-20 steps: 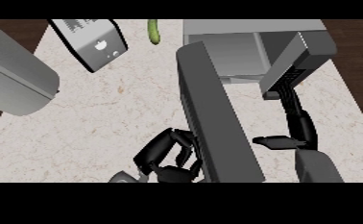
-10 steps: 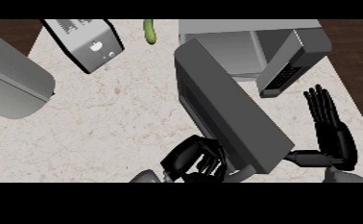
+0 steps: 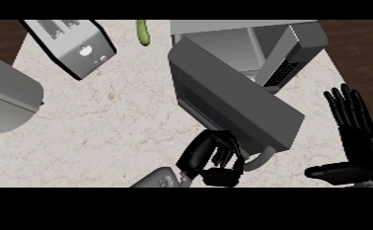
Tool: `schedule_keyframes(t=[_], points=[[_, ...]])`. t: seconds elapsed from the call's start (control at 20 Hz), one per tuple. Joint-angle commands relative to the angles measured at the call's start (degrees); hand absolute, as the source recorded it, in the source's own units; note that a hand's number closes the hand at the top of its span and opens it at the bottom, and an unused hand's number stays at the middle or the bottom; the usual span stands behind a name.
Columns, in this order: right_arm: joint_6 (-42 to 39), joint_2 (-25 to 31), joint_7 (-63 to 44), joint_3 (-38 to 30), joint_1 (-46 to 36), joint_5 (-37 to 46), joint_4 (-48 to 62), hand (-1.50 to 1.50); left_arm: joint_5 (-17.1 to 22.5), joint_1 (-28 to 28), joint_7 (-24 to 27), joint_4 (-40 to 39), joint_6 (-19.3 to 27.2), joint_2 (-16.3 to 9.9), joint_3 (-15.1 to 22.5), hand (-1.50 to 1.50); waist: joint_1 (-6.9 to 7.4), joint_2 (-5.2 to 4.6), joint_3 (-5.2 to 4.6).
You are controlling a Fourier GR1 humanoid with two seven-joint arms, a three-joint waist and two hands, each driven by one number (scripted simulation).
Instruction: Pick up the milk, place it into the microwave and close the microwave
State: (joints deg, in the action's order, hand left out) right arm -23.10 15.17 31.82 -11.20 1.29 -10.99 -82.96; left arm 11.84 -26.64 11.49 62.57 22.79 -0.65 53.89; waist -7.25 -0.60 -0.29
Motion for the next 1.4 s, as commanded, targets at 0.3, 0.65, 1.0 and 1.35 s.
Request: schedule_keyframes(t=[0.3,0.65,1.0,1.35], points=[[-9.07,4.74,-5.16,2.17,-1.88,-5.78,-7.17,-1.50,11.20,-9.81,5.04,-1.78,10.35,0.62,0.31,1.50,-3.85,-0.84,-0.19],[-11.44,5.97,-7.79,2.41,-2.95,-9.67,-9.58,-1.50,18.11,-17.50,4.21,-6.88,12.27,0.63,-3.45,1.50,-6.81,-1.84,-0.09],[-12.35,5.94,-10.63,3.16,-3.70,-13.80,-11.75,-1.50,24.05,-22.74,4.75,-11.03,14.72,0.64,-8.20,1.50,-9.47,-2.86,-0.14],[-13.05,8.08,-13.04,2.33,-4.93,-16.63,-12.96,-1.50,30.00,-24.36,10.43,-13.52,13.92,0.65,-13.22,1.50,-11.24,-4.07,-0.31]])
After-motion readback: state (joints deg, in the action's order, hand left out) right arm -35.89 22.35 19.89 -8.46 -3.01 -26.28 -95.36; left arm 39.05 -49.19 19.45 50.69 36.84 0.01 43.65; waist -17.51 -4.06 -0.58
